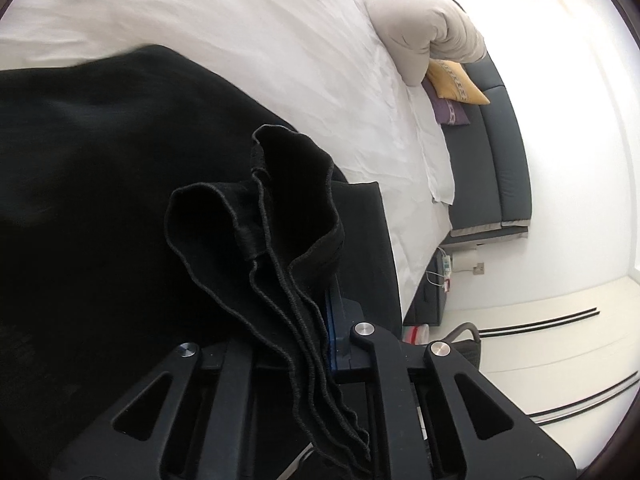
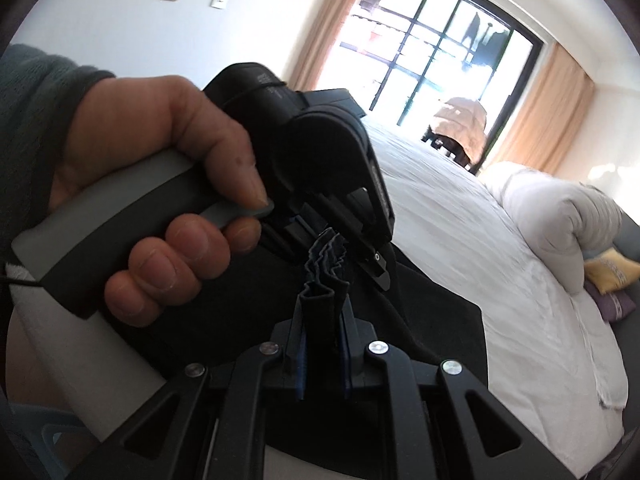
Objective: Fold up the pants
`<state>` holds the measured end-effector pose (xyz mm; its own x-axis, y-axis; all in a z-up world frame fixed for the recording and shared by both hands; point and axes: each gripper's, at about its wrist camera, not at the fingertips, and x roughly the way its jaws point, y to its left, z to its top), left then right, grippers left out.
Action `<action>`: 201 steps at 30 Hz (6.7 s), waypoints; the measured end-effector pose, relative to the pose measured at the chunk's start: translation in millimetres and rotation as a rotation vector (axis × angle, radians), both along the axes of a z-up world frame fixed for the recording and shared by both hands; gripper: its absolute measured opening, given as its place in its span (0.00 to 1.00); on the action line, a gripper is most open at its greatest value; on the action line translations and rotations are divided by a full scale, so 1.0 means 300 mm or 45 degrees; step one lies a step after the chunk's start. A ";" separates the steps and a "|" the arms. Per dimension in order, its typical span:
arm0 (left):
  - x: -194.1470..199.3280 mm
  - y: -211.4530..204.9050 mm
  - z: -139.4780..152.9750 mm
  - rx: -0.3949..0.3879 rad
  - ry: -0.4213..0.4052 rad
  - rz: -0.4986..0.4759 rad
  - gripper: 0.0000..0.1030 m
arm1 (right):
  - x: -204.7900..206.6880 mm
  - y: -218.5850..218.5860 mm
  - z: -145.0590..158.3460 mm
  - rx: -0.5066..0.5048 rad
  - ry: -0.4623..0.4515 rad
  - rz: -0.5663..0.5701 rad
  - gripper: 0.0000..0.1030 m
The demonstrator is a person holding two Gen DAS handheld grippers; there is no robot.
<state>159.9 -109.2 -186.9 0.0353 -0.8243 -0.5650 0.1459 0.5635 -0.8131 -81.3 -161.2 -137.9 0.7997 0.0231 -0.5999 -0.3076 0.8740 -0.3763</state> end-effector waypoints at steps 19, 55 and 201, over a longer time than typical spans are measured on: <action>-0.019 0.170 -0.043 0.124 -0.036 0.050 0.08 | 0.076 0.032 -0.065 0.018 0.111 0.129 0.14; 0.008 0.146 0.063 0.361 -0.240 0.096 0.00 | 0.188 -0.550 -0.031 0.883 0.373 -0.295 0.50; -0.473 0.887 0.341 0.105 -0.392 0.824 0.12 | 0.540 -0.269 -0.215 1.558 0.951 -0.080 0.78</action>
